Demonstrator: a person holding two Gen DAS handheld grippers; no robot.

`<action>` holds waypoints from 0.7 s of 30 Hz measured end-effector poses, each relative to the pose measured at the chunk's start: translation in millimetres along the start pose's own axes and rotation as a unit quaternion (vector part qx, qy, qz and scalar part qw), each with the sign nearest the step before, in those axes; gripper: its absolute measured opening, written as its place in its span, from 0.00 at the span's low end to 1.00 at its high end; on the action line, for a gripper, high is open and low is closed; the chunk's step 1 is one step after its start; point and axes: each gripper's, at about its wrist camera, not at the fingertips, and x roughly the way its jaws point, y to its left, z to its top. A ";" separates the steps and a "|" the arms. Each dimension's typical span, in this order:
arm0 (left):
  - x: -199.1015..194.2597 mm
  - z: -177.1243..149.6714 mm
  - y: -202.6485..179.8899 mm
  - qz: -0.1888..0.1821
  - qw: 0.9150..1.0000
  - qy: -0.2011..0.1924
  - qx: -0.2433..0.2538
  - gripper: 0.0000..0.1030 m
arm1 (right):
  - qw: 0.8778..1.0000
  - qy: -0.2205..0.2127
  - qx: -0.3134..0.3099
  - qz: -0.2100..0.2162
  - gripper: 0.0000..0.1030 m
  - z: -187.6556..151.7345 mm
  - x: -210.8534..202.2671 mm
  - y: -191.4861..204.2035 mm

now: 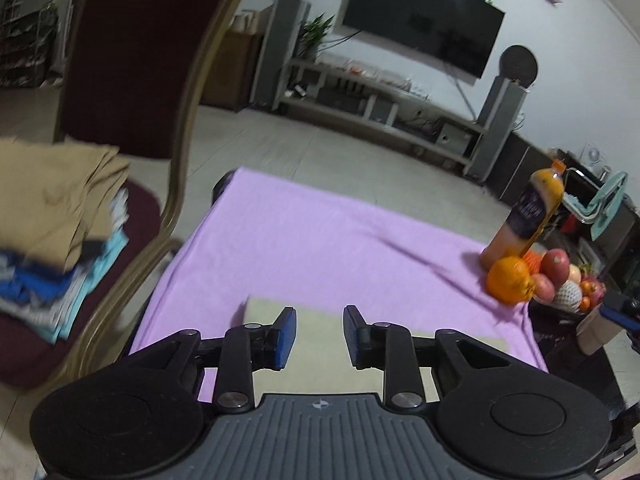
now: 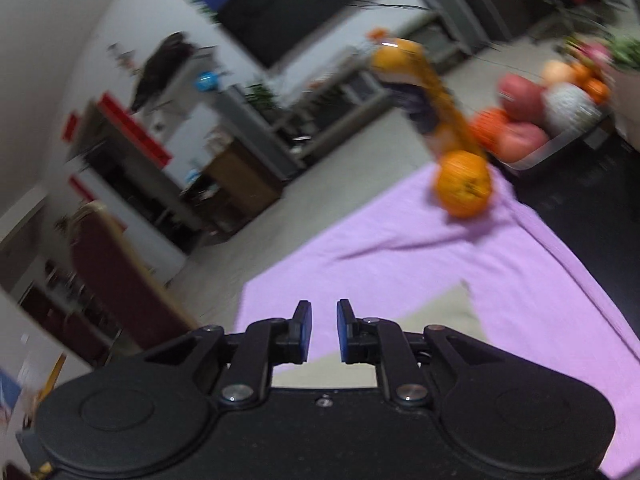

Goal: Fold clothes

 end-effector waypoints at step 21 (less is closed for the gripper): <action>225.6 -68.5 -56.9 -0.043 0.983 0.129 0.125 0.20 | 0.972 0.210 0.084 0.070 0.18 -83.8 213.3 -92.0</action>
